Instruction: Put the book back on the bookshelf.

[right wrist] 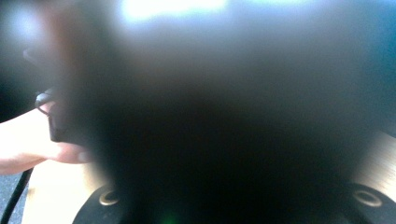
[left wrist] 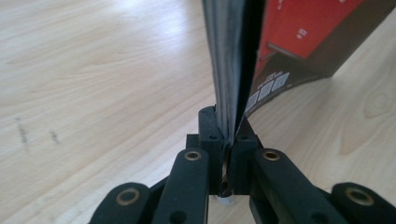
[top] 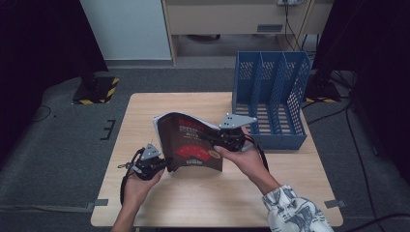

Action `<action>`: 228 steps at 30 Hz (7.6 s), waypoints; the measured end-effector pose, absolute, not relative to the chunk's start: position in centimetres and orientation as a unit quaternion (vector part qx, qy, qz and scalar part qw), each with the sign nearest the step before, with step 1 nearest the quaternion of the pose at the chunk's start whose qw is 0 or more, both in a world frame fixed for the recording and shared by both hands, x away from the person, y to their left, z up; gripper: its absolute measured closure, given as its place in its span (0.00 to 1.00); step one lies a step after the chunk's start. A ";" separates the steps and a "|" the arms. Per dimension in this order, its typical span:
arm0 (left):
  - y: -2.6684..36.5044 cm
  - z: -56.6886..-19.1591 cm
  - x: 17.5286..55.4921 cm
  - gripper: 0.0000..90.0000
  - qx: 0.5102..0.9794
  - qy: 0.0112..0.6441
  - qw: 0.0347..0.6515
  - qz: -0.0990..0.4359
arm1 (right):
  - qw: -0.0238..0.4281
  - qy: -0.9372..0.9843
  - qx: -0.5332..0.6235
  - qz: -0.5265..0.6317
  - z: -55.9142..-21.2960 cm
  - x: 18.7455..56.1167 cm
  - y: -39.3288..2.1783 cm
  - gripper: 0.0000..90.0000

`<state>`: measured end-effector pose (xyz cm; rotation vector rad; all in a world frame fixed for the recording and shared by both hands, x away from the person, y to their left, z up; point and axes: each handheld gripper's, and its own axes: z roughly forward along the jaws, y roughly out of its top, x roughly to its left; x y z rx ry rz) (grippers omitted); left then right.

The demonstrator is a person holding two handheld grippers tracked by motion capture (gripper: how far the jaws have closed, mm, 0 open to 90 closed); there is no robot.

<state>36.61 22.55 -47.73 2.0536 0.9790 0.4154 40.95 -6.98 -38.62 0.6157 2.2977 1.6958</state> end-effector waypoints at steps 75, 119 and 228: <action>24.6 -52.4 37.7 0.04 0.793 0.507 0.279 0.193 | 0.150 0.770 0.270 0.558 -31.3 43.0 -6.8 0.97; 24.7 -53.5 37.4 0.00 0.768 0.526 0.301 0.208 | 0.187 0.736 0.327 0.562 -24.9 45.2 -13.4 0.97; 24.6 -53.7 37.4 0.00 0.764 0.524 0.310 0.214 | 0.297 0.656 0.453 0.525 -23.7 44.9 -29.8 0.97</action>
